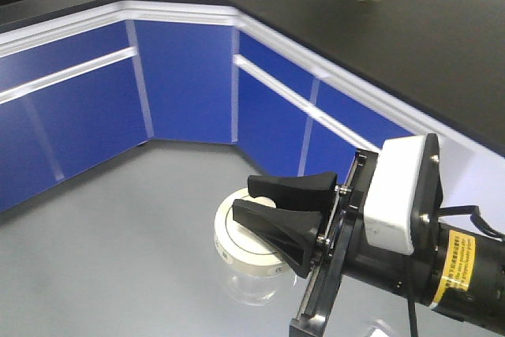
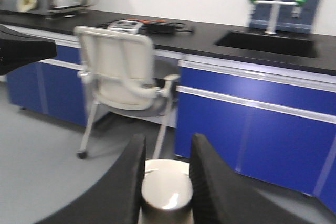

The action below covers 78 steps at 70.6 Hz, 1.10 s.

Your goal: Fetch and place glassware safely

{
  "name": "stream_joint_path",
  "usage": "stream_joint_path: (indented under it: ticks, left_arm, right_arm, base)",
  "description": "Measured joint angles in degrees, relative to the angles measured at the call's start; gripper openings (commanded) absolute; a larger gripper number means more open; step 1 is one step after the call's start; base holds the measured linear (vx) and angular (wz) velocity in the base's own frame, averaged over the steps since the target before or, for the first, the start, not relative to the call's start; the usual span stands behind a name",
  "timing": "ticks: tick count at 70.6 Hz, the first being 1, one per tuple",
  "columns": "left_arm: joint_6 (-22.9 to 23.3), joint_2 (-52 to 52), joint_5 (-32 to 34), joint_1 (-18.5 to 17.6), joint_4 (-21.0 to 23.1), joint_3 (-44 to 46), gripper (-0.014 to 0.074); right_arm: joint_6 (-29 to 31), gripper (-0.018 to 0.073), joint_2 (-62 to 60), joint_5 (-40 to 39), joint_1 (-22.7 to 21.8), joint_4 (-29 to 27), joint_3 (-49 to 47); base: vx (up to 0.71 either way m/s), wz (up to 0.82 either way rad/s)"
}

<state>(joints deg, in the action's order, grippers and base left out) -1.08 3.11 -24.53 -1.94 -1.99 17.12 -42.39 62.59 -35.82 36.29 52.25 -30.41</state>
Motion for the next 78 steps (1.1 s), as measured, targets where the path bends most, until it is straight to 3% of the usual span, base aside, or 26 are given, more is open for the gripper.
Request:
stream_joint_path:
  ticks: [51,78]
  left_arm:
    - [0.00,0.00,0.00,0.00,0.00,0.00,-0.0007]
    - [0.00,0.00,0.00,0.00,0.00,0.00,-0.0007]
  right_arm:
    - [0.00,-0.0001,0.00,0.00,0.00,0.00,0.00]
    - [0.00,-0.0001,0.00,0.00,0.00,0.00,0.00]
  base:
    - [0.24,-0.88]
    - [0.23,-0.42]
